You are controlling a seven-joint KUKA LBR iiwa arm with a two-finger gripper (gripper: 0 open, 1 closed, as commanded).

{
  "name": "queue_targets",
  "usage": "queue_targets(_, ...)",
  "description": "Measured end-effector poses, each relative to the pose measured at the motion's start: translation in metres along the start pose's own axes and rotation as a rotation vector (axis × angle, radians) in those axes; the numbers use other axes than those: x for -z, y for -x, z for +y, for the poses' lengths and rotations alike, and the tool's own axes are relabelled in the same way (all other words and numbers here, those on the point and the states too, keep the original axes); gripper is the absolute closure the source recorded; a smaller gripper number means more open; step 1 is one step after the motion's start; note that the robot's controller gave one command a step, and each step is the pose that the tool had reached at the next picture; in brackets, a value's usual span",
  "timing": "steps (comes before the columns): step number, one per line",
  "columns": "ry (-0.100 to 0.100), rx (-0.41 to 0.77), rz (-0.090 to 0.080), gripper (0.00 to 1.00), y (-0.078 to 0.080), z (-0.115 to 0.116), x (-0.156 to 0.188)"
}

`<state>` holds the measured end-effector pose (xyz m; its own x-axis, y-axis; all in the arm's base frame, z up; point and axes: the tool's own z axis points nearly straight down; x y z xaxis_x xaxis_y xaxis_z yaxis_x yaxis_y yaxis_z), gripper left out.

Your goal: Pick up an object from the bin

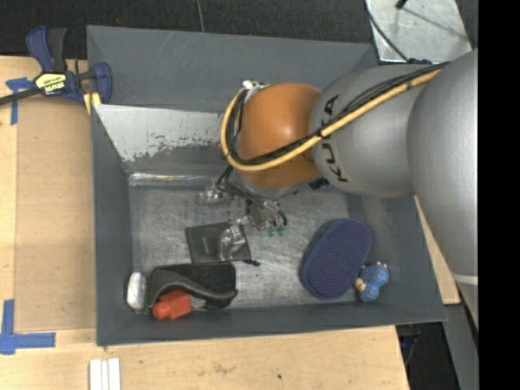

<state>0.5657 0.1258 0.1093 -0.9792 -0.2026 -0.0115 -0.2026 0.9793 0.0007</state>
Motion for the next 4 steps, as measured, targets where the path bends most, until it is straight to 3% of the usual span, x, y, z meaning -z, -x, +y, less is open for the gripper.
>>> queue_targets(1, -0.003, -0.195, 0.010, 0.00, -0.035, -0.049, 0.023)
queue_targets(2, 0.002, -0.235, 0.013, 0.00, -0.065, 0.052, 0.035)
queue_targets(3, 0.012, 0.024, -0.011, 0.00, -0.073, 0.023, 0.005)
queue_targets(4, 0.008, -0.057, -0.006, 0.00, -0.074, 0.007, 0.010)
